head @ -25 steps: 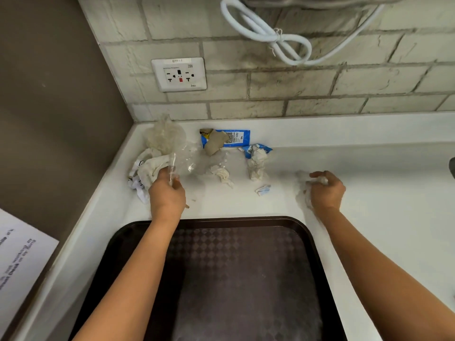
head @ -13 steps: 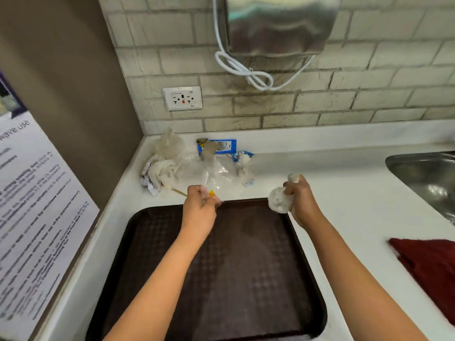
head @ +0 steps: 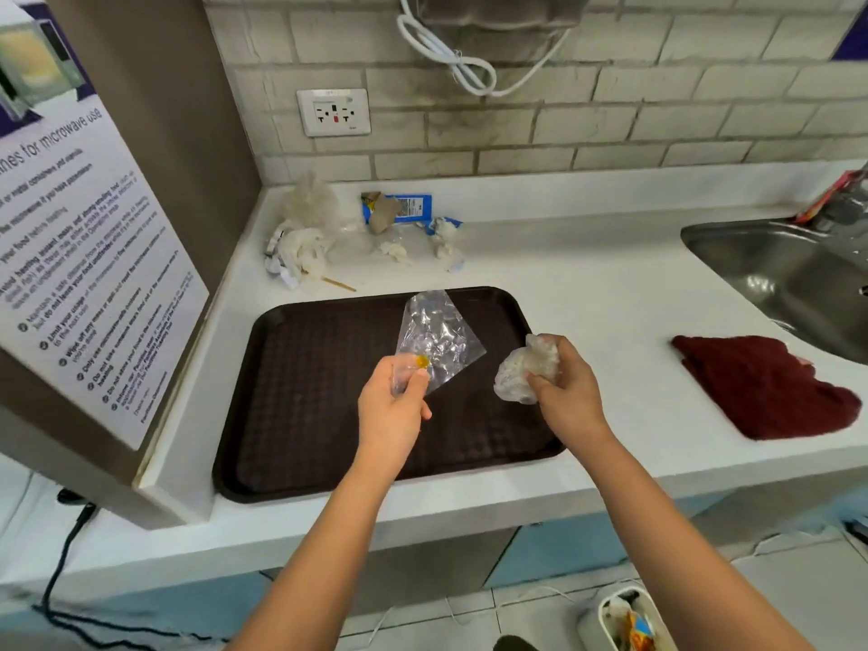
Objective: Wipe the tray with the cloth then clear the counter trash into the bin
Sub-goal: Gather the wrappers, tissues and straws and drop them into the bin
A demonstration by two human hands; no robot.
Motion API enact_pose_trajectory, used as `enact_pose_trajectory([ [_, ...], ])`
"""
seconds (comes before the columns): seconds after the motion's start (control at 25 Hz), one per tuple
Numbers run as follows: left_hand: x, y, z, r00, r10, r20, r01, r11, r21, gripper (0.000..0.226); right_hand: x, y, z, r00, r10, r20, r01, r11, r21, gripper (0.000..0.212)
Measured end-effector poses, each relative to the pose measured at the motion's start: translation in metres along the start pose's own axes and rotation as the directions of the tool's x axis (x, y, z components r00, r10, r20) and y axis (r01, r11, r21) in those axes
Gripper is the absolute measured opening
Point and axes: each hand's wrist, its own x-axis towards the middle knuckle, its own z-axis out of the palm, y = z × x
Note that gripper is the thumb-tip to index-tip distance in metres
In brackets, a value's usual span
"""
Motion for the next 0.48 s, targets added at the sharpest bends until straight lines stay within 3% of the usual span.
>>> enact_pose_trajectory([
  [0.16, -0.028, -0.004, 0.009, 0.999, 0.031, 0.009, -0.031, 0.999, -0.013, 0.021, -0.027, 0.008, -0.014, 0.998, -0.036, -0.059, 0.039, 0.999, 0.036, 0.041],
  [0.28, -0.045, -0.003, 0.025, 0.999, 0.044, 0.012, -0.043, 0.996, -0.074, 0.027, -0.047, 0.017, -0.028, 0.992, -0.071, -0.105, 0.078, 0.995, 0.065, 0.045],
  [0.48, -0.083, -0.009, 0.068, 0.996, 0.069, 0.054, -0.069, 0.998, 0.001, 0.027, -0.078, 0.045, -0.078, 0.937, -0.122, -0.326, 0.146, 0.988, 0.048, 0.042],
])
